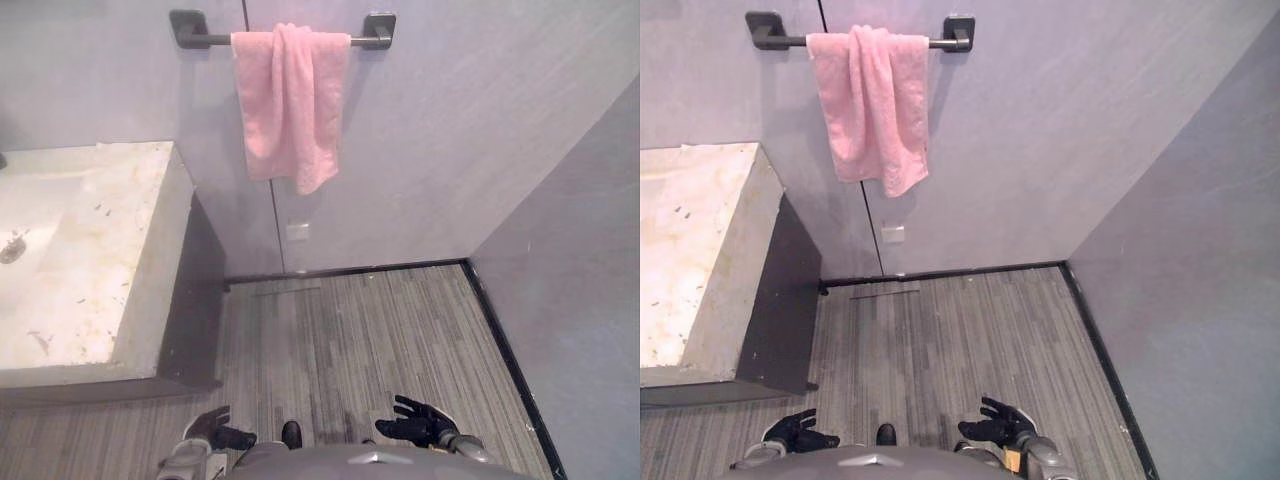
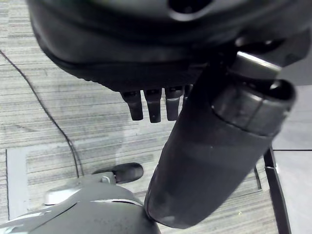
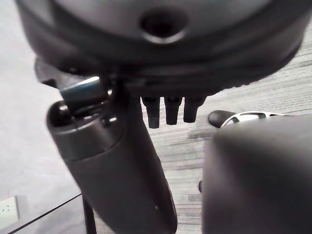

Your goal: Organize the bathroom.

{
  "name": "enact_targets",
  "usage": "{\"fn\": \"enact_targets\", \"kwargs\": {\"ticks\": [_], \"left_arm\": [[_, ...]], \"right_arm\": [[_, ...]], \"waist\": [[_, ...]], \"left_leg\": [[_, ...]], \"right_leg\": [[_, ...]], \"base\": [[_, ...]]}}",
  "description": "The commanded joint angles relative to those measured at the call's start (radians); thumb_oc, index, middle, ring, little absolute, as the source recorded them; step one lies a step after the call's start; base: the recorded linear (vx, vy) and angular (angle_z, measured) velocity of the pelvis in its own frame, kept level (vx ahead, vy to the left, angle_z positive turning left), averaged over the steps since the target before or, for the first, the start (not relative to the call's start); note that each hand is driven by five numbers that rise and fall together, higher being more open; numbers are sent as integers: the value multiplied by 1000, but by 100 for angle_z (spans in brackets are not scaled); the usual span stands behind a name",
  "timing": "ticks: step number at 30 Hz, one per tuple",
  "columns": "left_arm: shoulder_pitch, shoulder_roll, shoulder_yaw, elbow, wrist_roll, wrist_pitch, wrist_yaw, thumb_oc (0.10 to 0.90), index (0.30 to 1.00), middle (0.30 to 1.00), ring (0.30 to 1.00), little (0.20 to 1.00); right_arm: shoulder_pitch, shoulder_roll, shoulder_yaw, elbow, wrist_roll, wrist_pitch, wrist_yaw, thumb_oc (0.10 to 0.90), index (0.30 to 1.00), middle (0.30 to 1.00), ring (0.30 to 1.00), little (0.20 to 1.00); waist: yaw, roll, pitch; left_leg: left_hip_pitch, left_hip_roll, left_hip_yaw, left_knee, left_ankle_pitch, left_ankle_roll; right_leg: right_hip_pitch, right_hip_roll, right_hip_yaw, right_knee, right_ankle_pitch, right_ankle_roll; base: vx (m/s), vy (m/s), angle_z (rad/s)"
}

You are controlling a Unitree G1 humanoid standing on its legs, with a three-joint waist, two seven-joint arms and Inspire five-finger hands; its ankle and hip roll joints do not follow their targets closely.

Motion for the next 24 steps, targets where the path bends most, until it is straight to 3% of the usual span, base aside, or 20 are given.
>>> {"fn": "enact_targets", "kwargs": {"ticks": [1,24], "left_arm": [[-11,-22,-43,35,40,-3,-19,800,900,900,900,900],[-26,-23,-34,33,-6,-9,-2,800,900,900,900,900]], "right_arm": [[-40,-44,-7,32,9,-18,-24,800,900,900,900,900],[-20,-43,-19,40,8,-7,-4,800,900,900,900,900]], "waist": [[6,45,-30],[-10,39,-15]], "left_leg": [[68,89,142,34,-69,-56],[60,93,141,50,-71,-53]], "right_leg": [[-44,29,-9,41,-38,59],[-56,35,12,40,-33,59]], "base": [[0,0,0],[3,-2,-1]]}}
